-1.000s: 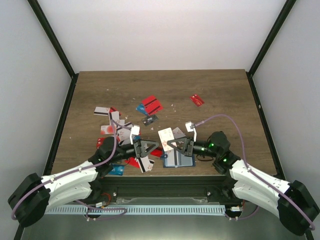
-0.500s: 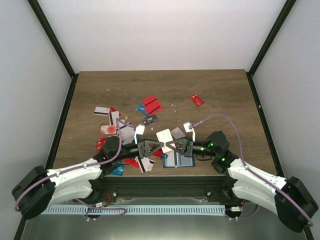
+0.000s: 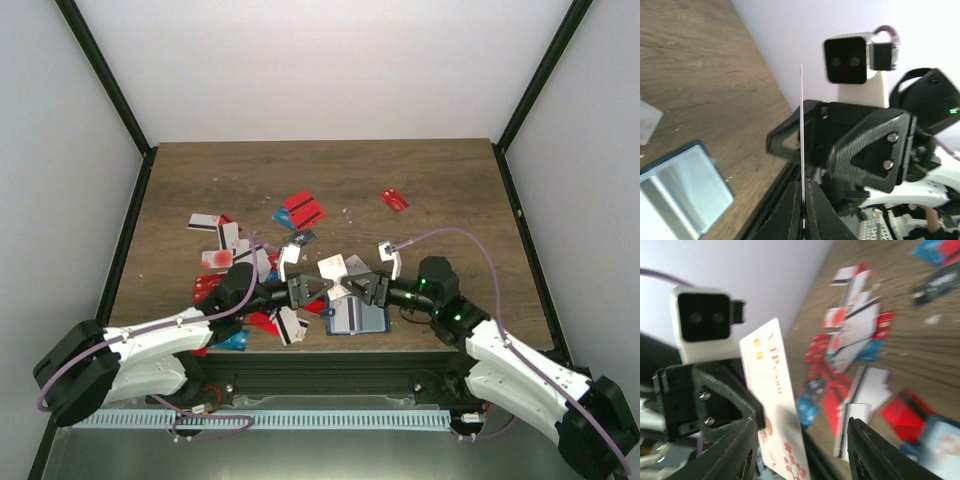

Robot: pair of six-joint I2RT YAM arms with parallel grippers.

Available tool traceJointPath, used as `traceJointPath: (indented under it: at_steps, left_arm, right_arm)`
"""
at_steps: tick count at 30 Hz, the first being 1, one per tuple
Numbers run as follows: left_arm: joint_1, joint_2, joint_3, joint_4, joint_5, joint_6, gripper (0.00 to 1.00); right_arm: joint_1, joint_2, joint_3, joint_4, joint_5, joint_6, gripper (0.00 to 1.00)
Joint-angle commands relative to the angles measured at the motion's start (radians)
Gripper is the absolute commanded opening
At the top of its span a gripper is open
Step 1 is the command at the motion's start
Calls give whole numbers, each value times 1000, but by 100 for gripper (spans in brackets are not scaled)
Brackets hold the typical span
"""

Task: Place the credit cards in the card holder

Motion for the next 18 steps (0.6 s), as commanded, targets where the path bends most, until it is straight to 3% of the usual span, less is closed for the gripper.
traceJointPath:
  at_steps: [1,7,18]
  left_arm:
    - [-7,55,37,-135,-55,62,4]
    - [-27,208,77,-131,-32,75,4]
    - [-72,413,179,-143,-84,90,4]
  right_arm:
    - [-30,-62,65,-400,267,-83,51]
    - [-30,-84,52,-642,499,-6,49]
    - [-30,-83,-20,-765,563,114,40]
